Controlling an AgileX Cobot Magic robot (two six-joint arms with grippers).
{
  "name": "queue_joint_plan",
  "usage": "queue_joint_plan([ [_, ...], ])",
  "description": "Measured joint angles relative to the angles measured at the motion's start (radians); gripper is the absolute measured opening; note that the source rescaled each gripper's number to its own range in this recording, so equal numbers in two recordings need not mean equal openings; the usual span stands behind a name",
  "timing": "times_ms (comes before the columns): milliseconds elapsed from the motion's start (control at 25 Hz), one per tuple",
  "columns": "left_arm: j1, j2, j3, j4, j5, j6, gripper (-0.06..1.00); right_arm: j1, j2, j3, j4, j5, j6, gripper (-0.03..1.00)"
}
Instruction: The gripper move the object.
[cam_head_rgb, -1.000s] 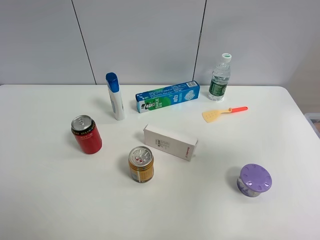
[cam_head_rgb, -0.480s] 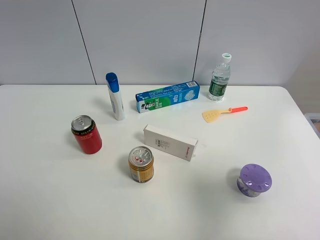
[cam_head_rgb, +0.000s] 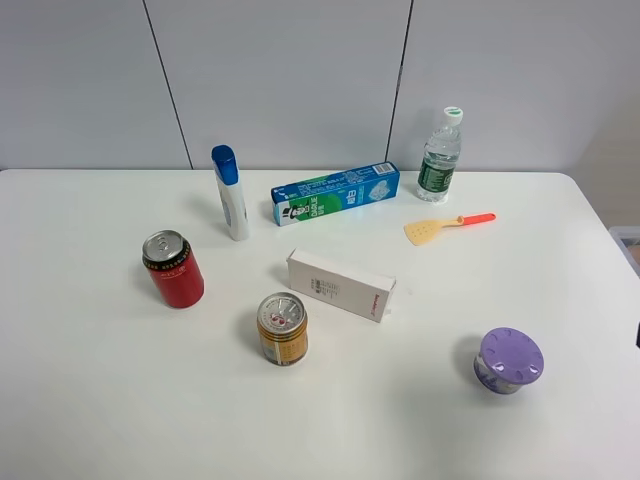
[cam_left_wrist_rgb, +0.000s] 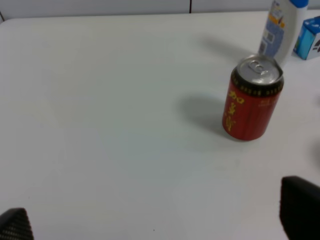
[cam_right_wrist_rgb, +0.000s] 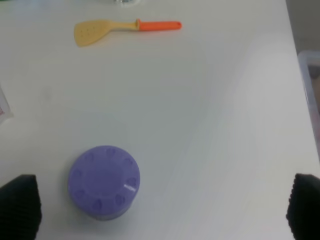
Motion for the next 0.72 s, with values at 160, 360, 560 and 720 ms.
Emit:
queue_joint_plan([
  [160, 0.0, 0.0, 0.0, 0.0, 0.0, 0.0, 1.0, 0.0, -0.03, 0.0, -0.019, 0.026, 0.048, 1.0],
  [360, 0.0, 0.0, 0.0, 0.0, 0.0, 0.0, 1.0, 0.0, -0.032, 0.008, -0.033, 0.103, 0.096, 1.0],
  [560, 0.0, 0.0, 0.0, 0.0, 0.0, 0.0, 1.0, 0.0, -0.032, 0.011, -0.05, 0.117, 0.107, 1.0],
  [720, 0.0, 0.0, 0.0, 0.0, 0.0, 0.0, 1.0, 0.0, -0.032, 0.025, -0.081, 0.099, 0.159, 1.0],
])
